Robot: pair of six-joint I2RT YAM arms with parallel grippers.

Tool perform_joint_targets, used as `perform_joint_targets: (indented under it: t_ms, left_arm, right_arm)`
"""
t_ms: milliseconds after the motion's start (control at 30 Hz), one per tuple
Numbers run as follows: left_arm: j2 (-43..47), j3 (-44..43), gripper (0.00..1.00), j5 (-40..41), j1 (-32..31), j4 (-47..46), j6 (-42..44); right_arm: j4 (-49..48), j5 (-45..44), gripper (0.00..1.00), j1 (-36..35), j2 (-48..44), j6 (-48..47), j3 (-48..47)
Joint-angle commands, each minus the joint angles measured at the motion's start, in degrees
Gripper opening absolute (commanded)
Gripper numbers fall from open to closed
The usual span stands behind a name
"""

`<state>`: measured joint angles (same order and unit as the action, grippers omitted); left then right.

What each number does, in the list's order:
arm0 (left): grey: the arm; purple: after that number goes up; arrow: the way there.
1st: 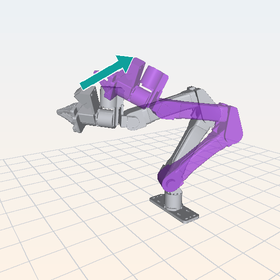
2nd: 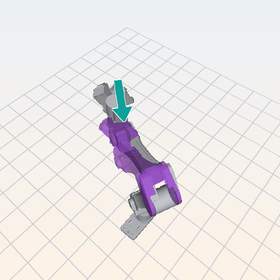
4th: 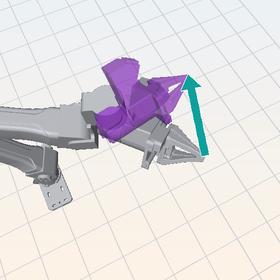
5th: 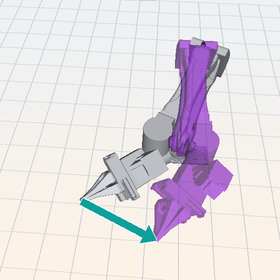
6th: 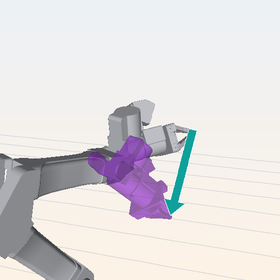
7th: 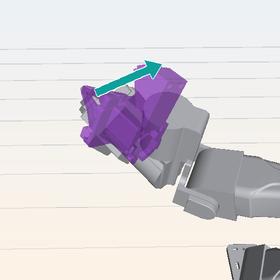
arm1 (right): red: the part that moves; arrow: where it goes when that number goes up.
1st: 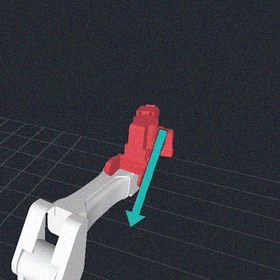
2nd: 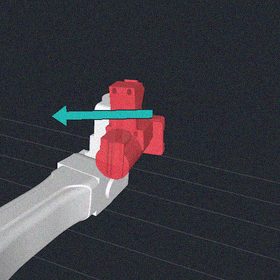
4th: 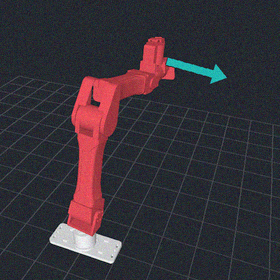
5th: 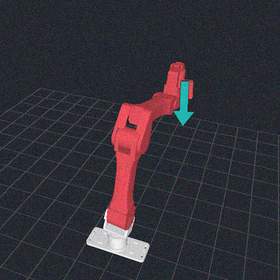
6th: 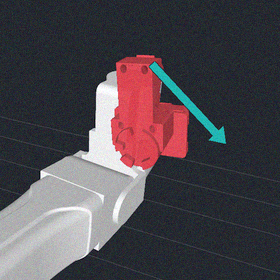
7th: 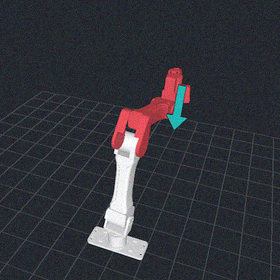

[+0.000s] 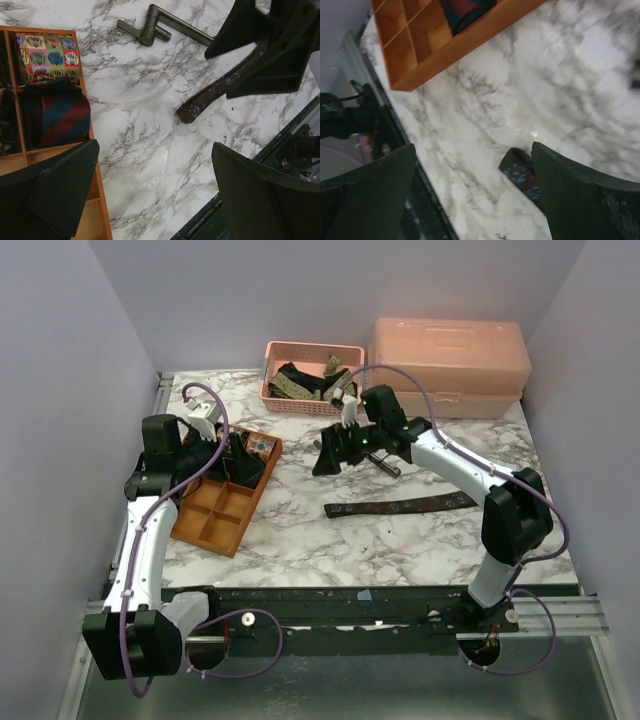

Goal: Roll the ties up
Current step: Flatten out the tie at the center of the board.

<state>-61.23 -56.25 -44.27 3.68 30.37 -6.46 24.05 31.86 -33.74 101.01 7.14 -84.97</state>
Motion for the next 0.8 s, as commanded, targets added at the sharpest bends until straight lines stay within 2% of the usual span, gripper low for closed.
perform_joint_targets:
  t_ms: [0, 100, 200, 433, 767]
  left_arm:
    - [2.91, -0.09, 0.99, 0.39, 0.58, 3.93, 1.98]
    - [4.02, 0.05, 0.98, 0.84, 0.62, 6.76, 3.81]
    - [4.97, 0.91, 0.98, 1.26, 0.62, 8.47, 5.44]
    - [5.16, 1.02, 0.99, 1.26, 0.62, 10.12, 6.02]
    - [5.40, 1.49, 0.99, 1.88, 0.62, 10.74, 6.20]
  right_arm:
    - [-12.40, 13.98, 1.00, -0.37, -1.67, 15.75, 11.11]
    - [-15.22, 18.63, 1.00, -0.35, -0.17, 17.19, 13.33]
    - [-12.90, 25.05, 1.00, -0.37, 2.90, 17.14, 12.64]
    - [-20.49, 35.42, 1.00, -0.37, 6.69, 22.60, 16.21]
    - [-31.44, 35.46, 1.00, -0.23, 10.48, 30.14, 21.81]
